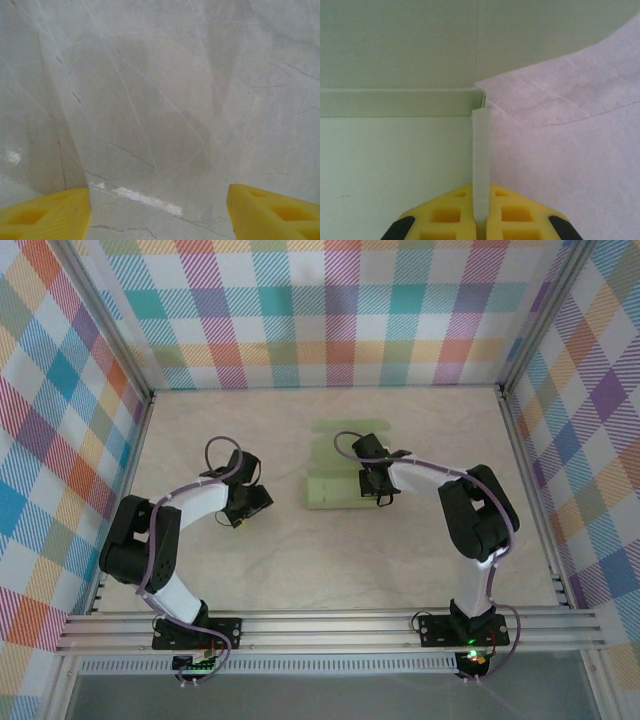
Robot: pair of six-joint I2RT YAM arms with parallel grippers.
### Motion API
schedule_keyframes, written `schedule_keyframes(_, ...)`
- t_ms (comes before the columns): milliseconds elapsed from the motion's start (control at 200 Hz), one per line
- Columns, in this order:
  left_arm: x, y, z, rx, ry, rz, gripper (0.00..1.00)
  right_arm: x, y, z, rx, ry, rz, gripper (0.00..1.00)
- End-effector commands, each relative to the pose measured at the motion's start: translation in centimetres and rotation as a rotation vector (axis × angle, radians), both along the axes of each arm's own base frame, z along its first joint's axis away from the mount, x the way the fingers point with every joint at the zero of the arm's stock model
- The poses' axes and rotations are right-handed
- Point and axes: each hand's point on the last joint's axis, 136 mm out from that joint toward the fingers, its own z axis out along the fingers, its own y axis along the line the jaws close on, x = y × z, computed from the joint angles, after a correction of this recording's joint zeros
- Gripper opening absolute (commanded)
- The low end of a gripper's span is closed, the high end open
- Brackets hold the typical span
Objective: Fold the paper box
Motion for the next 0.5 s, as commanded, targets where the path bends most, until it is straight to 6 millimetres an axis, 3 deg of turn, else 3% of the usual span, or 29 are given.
schedule_keyframes(0, 4.6, -5.7, 0.6, -0.239, -0.142, -0.078, 0.72, -0.2, -0.1, 0.6, 0.026, -0.03, -0.03, 0.0)
schedule_keyframes(140, 6.1, -6.3, 3.9, -0.274, -0.317, -0.13, 0.75, -0.3, -0.1, 0.4, 0.033, -0.03, -0.029, 0.0)
schedule_keyframes(245, 5.5, -6.8, 6.2, -0.316, -0.337, -0.099, 0.76, -0.3, -0.1, 0.4, 0.032, -0.028, -0.033, 0.0)
schedule_keyframes(385, 3.3, -10.3, 7.3, -0.401, -0.23, -0.056, 0.85, -0.2, -0.2, 0.1, 0.029, -0.025, -0.046, 0.0)
schedule_keyframes(435, 3.1, -12.1, 8.2, -0.426, -0.239, -0.064, 0.87, -0.2, -0.2, 0.1, 0.029, -0.029, -0.051, 0.0)
schedule_keyframes(495, 3.7, -12.8, 9.1, -0.393, -0.265, -0.059, 0.87, -0.3, -0.3, 0.2, 0.031, -0.036, -0.051, 0.0)
